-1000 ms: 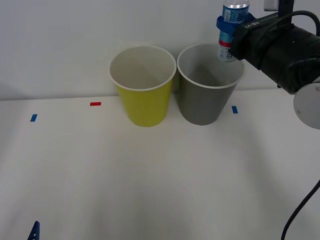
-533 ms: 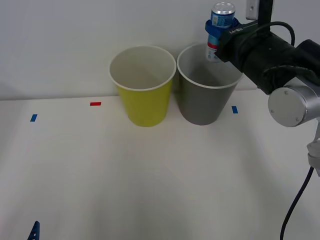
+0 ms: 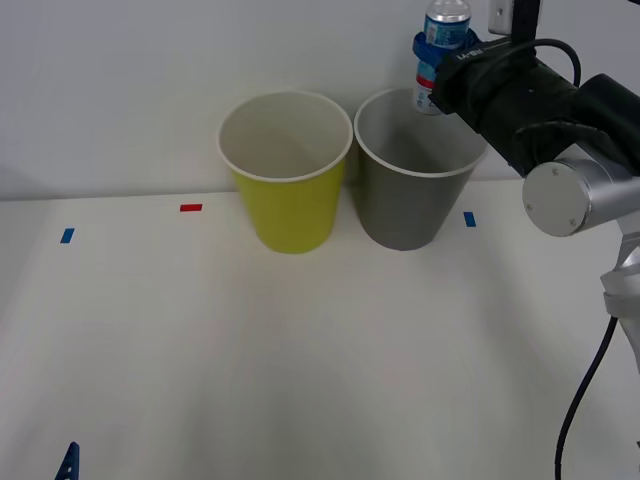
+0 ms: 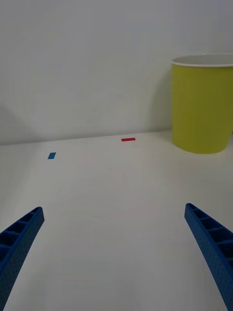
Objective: Put cans in the gray bin and PET bottles in the light green bin.
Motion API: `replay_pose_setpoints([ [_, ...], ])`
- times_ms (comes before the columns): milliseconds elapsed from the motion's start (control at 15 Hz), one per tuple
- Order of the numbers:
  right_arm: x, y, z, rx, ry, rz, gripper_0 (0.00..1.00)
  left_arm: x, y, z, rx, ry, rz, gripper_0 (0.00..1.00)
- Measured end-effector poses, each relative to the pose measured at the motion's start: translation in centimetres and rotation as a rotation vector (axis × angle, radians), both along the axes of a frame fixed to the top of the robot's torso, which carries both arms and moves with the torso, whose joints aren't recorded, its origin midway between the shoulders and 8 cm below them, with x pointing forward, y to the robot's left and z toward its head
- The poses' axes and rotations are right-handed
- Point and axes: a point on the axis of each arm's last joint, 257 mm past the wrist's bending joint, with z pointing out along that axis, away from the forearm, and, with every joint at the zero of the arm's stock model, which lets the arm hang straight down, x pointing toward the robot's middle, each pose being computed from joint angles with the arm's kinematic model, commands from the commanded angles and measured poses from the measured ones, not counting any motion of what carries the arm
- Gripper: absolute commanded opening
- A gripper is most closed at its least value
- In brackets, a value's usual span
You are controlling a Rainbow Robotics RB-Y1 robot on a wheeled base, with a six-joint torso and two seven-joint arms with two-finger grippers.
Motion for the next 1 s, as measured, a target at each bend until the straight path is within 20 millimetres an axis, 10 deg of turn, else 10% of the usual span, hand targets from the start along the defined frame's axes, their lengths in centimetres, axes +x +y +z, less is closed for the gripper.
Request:
replay_pose_setpoints([
  [400, -0.08, 0.41, -0.20, 0.014, 0.010, 0.014, 0.00, 0.00, 0.00, 0.00, 0.000, 0.000, 0.000, 1.00],
  [600, -0.13, 0.60, -0.26, 0.015, 0.012, 0.019, 0.94, 0.00, 0.00, 0.00, 0.000, 0.000, 0.000, 1.00],
  [1000, -0.31, 0.61, 0.12, 0.005, -0.001, 0.017, 1.00, 0.00, 0.00, 0.00, 0.000, 0.000, 0.000, 1.00],
])
